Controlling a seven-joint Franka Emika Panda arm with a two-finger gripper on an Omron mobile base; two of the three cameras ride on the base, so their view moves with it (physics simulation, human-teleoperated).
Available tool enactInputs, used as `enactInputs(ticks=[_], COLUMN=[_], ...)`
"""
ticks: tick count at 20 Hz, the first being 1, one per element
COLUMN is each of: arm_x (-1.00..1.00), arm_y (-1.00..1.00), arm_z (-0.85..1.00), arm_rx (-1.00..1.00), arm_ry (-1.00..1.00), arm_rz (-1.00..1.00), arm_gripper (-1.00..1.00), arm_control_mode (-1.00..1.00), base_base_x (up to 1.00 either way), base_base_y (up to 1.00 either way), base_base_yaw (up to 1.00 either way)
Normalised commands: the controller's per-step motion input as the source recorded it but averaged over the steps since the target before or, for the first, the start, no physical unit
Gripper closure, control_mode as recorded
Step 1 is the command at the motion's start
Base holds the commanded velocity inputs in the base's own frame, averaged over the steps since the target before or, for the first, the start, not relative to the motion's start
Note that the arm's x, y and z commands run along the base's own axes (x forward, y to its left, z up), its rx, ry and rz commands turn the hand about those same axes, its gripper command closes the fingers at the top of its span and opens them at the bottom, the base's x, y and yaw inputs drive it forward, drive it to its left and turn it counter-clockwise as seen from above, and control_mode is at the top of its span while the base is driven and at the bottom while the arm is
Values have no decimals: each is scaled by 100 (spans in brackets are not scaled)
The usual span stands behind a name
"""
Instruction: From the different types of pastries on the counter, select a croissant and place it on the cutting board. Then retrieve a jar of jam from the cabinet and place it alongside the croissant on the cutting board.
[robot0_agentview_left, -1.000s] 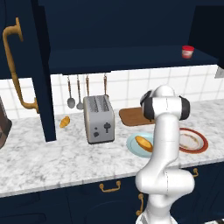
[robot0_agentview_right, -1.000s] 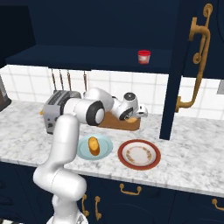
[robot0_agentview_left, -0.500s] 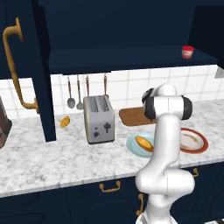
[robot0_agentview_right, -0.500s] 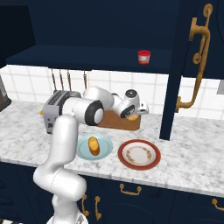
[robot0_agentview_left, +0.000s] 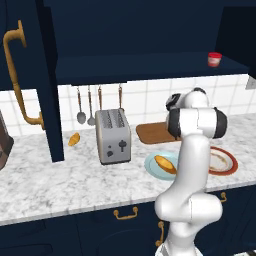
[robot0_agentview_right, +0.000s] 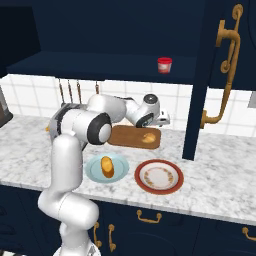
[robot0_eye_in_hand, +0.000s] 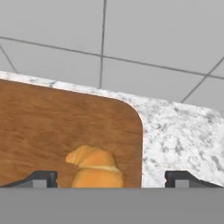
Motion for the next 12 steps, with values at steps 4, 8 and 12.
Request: enactInputs(ticks=[4,8,12], arm_x=[-44,-57,-56], arm_y=[0,-2,0], arm_z=[84,78,56], arm_rx=[7,1,0], arm_ry=[0,-10,-3], arm_rz=[3,-2,-2], arm_gripper=[-100,-100,-100], arm_control_mode=[-100,-100,-100], base_base_x=[0,0,0], base_base_y=[0,0,0], base_base_yaw=[0,0,0])
